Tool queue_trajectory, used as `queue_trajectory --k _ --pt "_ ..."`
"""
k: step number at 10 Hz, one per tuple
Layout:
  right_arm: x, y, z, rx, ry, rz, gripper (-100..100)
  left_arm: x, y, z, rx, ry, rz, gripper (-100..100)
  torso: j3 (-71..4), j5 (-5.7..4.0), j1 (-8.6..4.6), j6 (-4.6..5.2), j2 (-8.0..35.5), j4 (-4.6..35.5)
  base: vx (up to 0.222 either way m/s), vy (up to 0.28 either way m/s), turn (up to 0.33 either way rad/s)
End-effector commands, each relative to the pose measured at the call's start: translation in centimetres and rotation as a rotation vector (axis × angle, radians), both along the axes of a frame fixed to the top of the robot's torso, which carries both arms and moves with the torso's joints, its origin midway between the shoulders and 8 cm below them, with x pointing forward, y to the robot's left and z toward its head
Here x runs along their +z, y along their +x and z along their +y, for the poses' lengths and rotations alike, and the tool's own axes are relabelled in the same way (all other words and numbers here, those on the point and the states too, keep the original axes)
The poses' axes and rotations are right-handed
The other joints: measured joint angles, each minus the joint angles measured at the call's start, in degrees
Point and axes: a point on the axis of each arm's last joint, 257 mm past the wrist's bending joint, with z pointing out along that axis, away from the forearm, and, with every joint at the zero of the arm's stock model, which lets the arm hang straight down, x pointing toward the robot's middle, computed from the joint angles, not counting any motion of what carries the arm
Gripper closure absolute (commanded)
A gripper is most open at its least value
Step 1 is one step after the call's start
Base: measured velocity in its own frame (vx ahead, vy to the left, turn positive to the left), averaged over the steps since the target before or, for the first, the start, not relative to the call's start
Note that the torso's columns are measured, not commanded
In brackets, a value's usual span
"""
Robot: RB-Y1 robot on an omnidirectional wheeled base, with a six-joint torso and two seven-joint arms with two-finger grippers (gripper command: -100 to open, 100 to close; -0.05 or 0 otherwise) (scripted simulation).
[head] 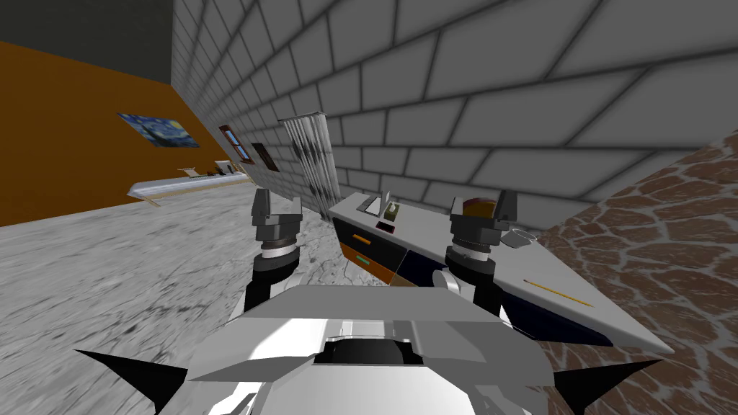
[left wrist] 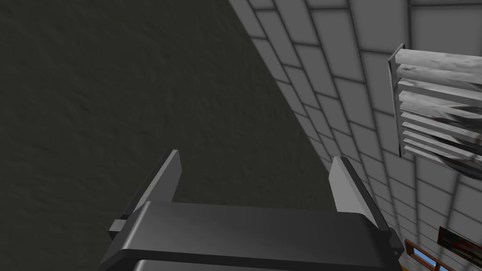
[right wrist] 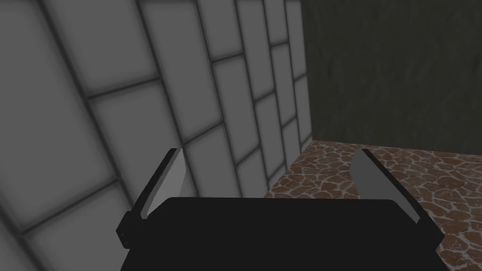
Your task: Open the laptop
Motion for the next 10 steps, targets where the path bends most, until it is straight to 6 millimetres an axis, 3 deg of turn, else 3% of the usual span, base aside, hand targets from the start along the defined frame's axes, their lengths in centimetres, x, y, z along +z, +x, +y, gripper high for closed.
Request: queue_trajectory --k 1,9,10 --pt "0.0 0.0 0.0 0.0 0.0 0.0 0 0.0 0.0 0.0 0.0 0.0 0.0 0 -4.67 0.0 0.0 0.0 2.32 2.35 0.0 0.0 0.0" --pt "0.01 -0.01 0.0 0.0 0.0 0.0 0 0.01 -0.01 0.0 0.0 0.0 0.0 0 -70.73 0.0 0.0 0.0 35.39 35.37 0.0 0.0 0.0" --pt "-0.62 0.44 0.03 -0.009 -0.054 0.037 -100 0.01 -0.01 0.0 0.0 0.0 0.0 0 -79.19 0.0 0.0 0.0 39.62 39.6 0.024 0.03 0.014"
